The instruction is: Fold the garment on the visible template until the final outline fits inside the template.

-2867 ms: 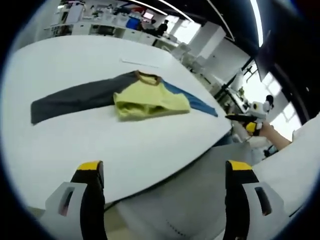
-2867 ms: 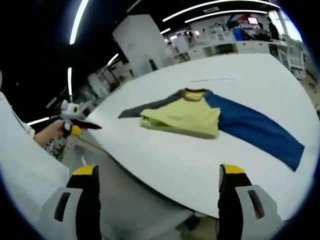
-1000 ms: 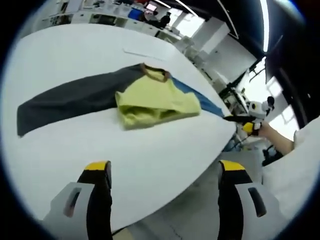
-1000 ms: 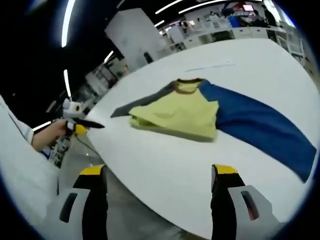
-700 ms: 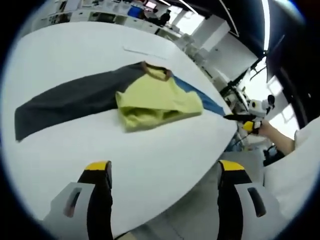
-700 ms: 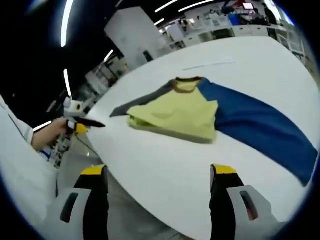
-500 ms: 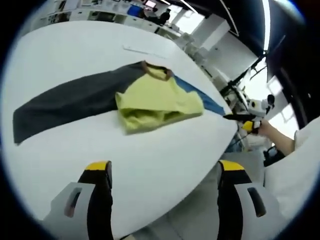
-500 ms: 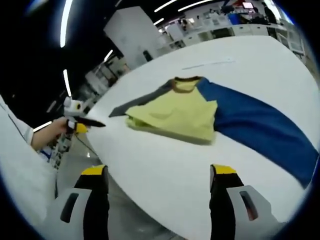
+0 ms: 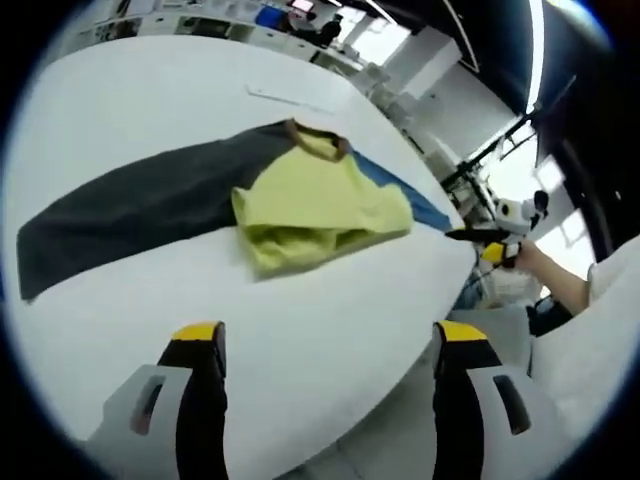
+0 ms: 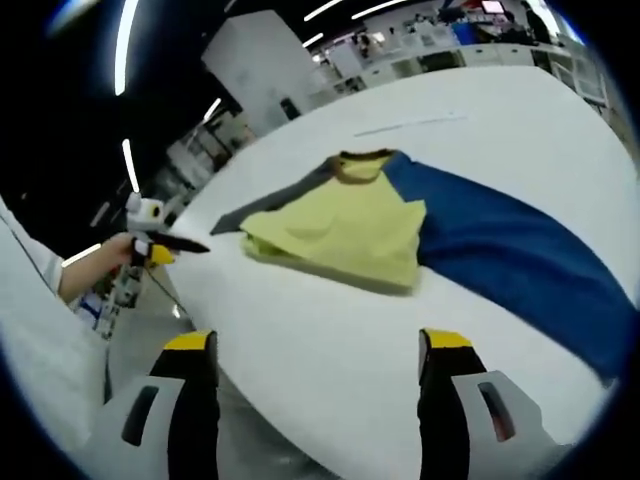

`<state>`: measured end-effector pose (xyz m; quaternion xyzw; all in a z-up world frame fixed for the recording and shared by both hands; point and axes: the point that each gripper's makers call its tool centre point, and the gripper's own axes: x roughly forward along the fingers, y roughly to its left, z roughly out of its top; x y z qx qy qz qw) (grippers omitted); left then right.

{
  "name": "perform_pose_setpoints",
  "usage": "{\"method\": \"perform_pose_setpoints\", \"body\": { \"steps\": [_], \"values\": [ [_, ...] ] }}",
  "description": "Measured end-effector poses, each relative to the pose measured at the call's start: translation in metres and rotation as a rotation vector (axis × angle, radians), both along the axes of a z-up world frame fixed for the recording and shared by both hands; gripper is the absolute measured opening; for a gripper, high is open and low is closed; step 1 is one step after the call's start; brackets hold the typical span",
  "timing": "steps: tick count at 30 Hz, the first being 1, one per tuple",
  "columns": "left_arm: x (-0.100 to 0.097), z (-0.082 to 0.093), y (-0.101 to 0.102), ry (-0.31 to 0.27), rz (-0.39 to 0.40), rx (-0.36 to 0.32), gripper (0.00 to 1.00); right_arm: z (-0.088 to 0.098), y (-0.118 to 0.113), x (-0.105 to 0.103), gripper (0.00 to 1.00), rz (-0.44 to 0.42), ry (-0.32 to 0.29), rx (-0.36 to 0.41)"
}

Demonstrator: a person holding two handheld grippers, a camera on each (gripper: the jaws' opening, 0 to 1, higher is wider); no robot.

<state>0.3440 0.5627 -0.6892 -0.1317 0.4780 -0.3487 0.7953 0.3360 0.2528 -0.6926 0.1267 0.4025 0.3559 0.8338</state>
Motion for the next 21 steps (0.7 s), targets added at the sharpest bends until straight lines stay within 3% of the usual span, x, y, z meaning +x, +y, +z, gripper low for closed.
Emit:
{"method": "perform_pose_setpoints", "body": {
  "steps": [21],
  "values": [
    [0.022,-0.008,-0.003,0.019,0.015,-0.027,0.75,-0.013,0.000,0.018,0.74,-0.013,0.028,0.002]
  ]
}}
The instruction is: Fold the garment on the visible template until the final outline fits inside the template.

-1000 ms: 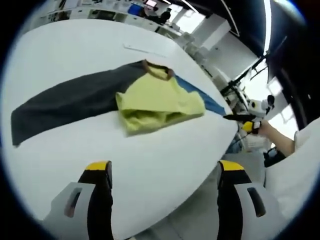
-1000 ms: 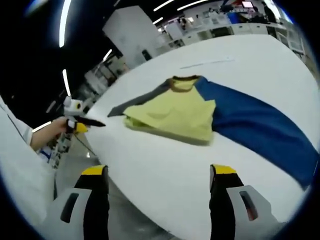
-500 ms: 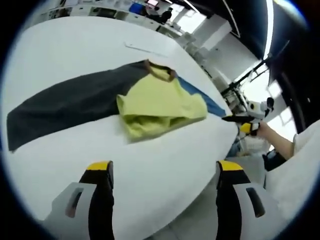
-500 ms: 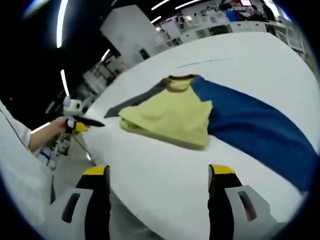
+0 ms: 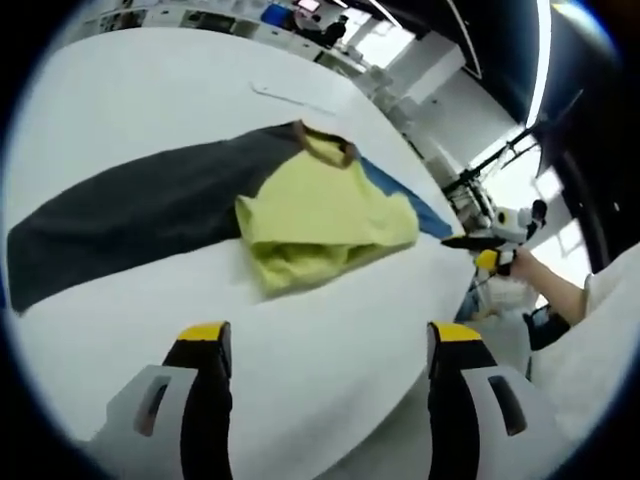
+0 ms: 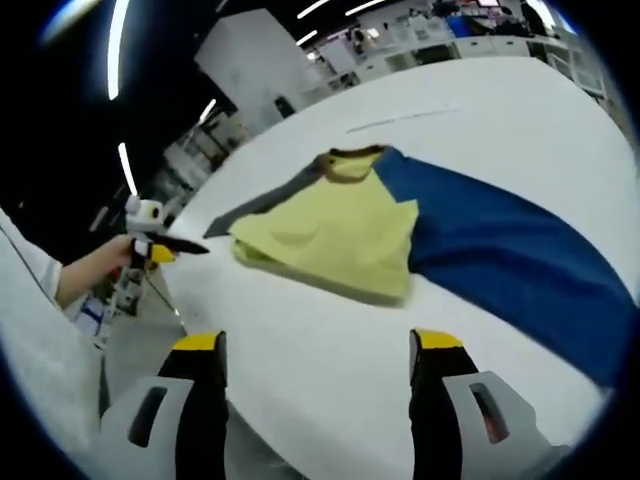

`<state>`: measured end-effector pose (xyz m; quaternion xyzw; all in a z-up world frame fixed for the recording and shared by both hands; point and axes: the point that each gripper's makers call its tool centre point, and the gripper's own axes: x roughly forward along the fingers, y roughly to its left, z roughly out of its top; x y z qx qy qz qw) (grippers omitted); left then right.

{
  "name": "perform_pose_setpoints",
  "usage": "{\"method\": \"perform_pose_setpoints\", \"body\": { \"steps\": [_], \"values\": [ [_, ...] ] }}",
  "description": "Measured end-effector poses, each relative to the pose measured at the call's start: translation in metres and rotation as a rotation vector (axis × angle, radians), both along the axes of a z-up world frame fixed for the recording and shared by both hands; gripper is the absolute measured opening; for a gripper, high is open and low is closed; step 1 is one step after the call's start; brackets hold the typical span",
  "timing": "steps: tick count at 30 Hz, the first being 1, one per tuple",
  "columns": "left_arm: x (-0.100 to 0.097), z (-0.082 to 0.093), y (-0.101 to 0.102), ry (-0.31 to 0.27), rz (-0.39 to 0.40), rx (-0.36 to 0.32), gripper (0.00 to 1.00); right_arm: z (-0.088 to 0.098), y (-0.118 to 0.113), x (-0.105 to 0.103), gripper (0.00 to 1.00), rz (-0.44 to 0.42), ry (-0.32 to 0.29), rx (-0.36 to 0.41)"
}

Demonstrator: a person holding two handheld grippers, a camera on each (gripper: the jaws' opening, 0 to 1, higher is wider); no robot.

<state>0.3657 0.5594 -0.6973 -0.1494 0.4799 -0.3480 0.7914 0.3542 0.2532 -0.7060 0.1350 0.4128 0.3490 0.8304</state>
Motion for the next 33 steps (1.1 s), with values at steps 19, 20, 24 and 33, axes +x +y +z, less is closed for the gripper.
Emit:
{"method": "perform_pose_setpoints", "body": {
  "steps": [19,20,24,33],
  "values": [
    [0.027,-0.006,-0.003,0.007,0.052,-0.076,0.73,-0.007,0.009,0.009,0.68,0.003,0.027,0.005],
    [0.029,-0.006,-0.003,0.008,0.055,-0.075,0.73,-0.007,0.009,0.009,0.68,0.003,0.027,0.005],
    [0.034,-0.009,-0.003,0.012,0.057,-0.073,0.71,-0.009,0.008,0.012,0.66,0.001,0.030,0.006],
    [0.044,-0.013,-0.006,0.020,0.054,-0.082,0.64,-0.012,0.008,0.021,0.63,-0.001,0.033,0.016]
  ]
}}
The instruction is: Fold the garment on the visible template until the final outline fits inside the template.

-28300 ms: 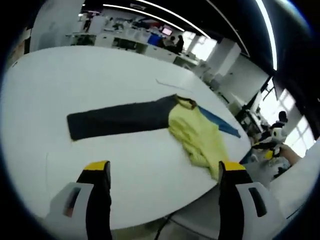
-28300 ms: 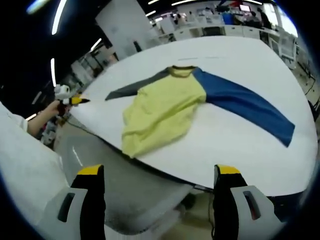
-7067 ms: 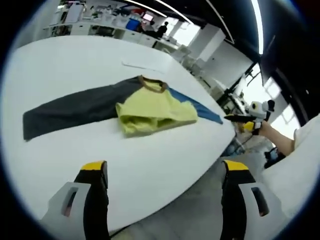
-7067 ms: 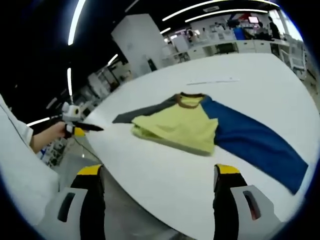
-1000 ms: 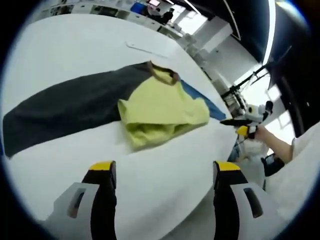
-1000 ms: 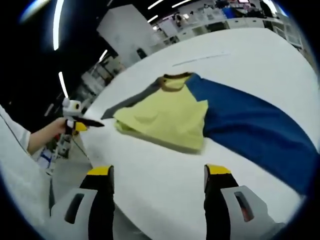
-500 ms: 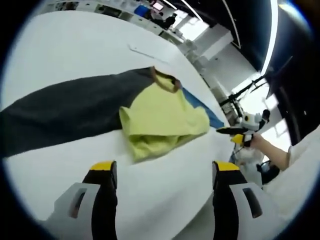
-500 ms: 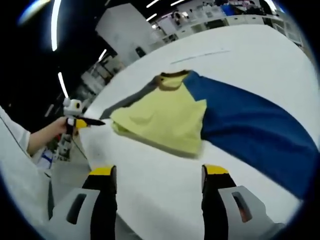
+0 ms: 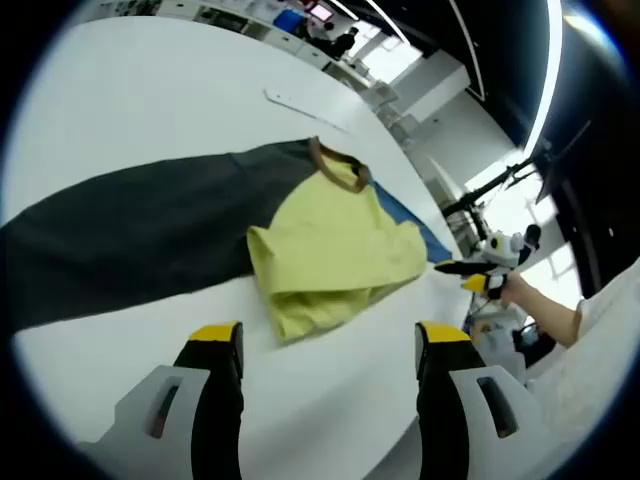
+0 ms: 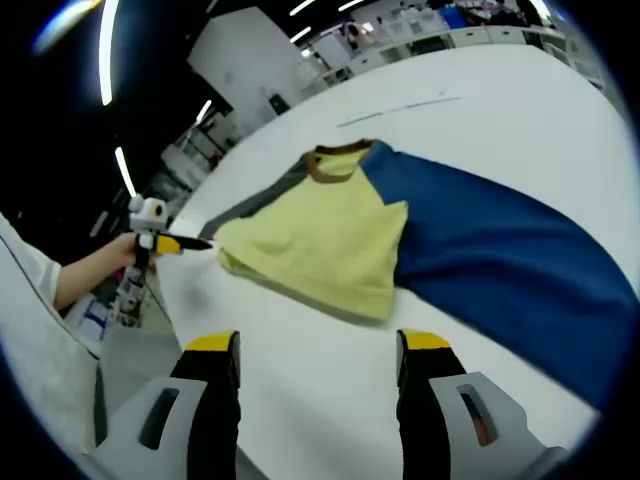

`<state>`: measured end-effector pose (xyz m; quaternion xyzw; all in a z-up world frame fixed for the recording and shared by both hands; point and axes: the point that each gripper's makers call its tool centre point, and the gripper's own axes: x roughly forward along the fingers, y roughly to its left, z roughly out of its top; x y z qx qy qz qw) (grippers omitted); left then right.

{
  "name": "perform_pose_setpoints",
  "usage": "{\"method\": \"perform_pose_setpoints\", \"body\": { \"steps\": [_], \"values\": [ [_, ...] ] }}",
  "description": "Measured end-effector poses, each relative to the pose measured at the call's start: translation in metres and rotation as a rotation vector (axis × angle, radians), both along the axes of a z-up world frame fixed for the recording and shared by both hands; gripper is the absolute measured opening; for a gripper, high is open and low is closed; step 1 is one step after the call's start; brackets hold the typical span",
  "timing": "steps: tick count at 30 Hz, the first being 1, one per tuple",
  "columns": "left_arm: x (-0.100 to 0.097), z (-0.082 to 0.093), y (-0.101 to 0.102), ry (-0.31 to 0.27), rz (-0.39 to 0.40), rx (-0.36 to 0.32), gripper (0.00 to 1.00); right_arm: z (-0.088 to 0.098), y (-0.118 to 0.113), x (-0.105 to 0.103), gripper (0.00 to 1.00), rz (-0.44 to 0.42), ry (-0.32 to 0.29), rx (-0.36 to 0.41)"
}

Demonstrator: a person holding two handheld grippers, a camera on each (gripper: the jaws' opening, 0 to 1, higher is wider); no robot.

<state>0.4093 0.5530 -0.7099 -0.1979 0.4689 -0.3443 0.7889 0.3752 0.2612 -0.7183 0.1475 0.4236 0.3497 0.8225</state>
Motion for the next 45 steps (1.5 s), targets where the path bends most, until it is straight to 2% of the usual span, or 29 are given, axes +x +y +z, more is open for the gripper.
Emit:
{"method": "perform_pose_setpoints", "body": {
  "steps": [16,25,31,45],
  "values": [
    [0.015,-0.004,0.000,0.004,-0.011,-0.010,0.58,-0.013,-0.006,0.022,0.54,-0.018,0.015,0.019],
    [0.023,-0.007,0.001,0.015,-0.014,-0.026,0.53,-0.019,-0.005,0.025,0.51,-0.012,0.032,0.028],
    [0.030,-0.009,-0.001,0.033,0.004,-0.082,0.49,-0.021,-0.004,0.027,0.48,-0.005,0.042,0.035],
    [0.035,-0.019,-0.001,0.058,0.004,-0.082,0.38,-0.025,-0.003,0.034,0.40,-0.019,0.058,0.057]
  ]
}}
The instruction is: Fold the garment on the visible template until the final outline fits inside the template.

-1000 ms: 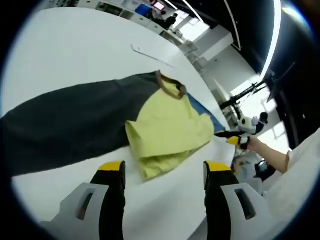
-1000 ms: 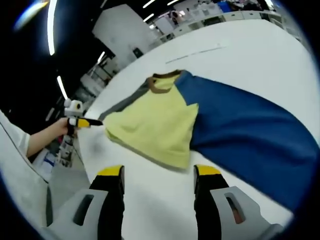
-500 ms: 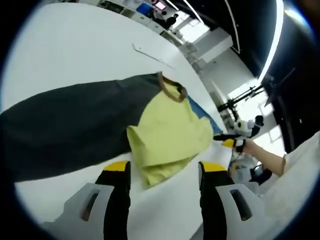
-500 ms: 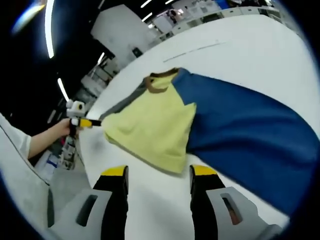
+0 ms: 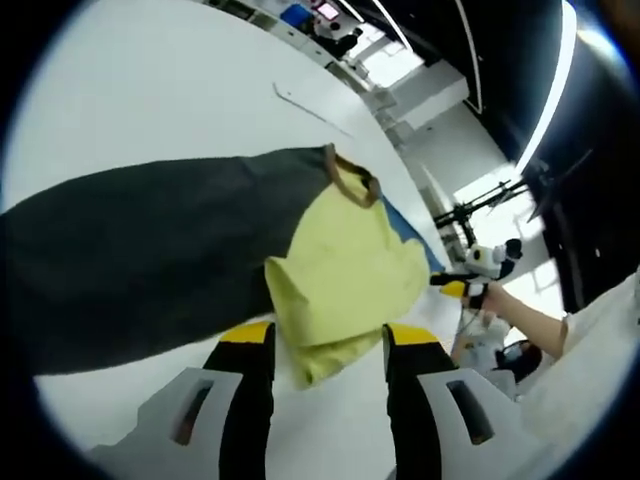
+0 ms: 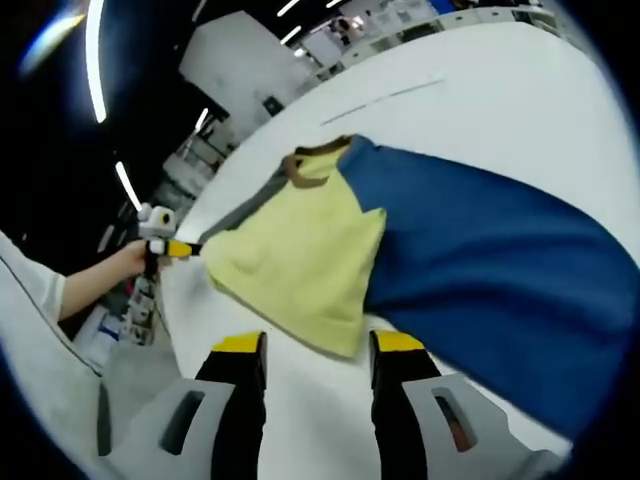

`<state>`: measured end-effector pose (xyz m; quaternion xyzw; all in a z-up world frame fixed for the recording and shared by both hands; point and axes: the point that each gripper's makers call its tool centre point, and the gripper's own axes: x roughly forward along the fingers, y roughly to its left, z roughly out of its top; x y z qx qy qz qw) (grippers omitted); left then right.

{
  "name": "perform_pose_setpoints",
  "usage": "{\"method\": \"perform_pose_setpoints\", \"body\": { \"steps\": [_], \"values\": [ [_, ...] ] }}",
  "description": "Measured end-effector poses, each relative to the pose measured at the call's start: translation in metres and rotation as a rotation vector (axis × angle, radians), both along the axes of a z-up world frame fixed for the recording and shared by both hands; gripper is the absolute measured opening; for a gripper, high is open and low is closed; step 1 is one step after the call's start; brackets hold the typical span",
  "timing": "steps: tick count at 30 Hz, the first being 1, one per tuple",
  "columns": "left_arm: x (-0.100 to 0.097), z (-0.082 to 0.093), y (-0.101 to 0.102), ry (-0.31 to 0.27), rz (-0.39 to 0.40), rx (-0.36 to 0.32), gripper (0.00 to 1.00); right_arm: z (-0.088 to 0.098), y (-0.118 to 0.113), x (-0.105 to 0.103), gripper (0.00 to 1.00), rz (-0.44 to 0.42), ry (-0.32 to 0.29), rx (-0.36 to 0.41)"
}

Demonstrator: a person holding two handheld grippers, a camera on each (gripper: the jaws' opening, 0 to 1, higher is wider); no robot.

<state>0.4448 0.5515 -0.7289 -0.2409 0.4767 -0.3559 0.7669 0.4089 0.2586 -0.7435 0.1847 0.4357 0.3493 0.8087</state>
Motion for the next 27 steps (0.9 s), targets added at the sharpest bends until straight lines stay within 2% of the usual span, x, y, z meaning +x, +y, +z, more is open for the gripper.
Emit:
{"method": "perform_pose_setpoints", "body": {
  "steps": [5,19,27],
  "values": [
    [0.000,0.000,-0.002,-0.002,-0.007,-0.008,0.32,-0.002,0.000,0.002,0.36,-0.001,0.000,0.002],
    [0.001,-0.006,0.000,0.021,-0.005,-0.017,0.27,-0.005,-0.002,0.006,0.25,-0.038,0.013,0.033],
    [0.007,-0.006,0.000,0.041,0.048,-0.065,0.24,-0.001,-0.007,0.012,0.18,-0.084,0.007,0.058]
  ]
}}
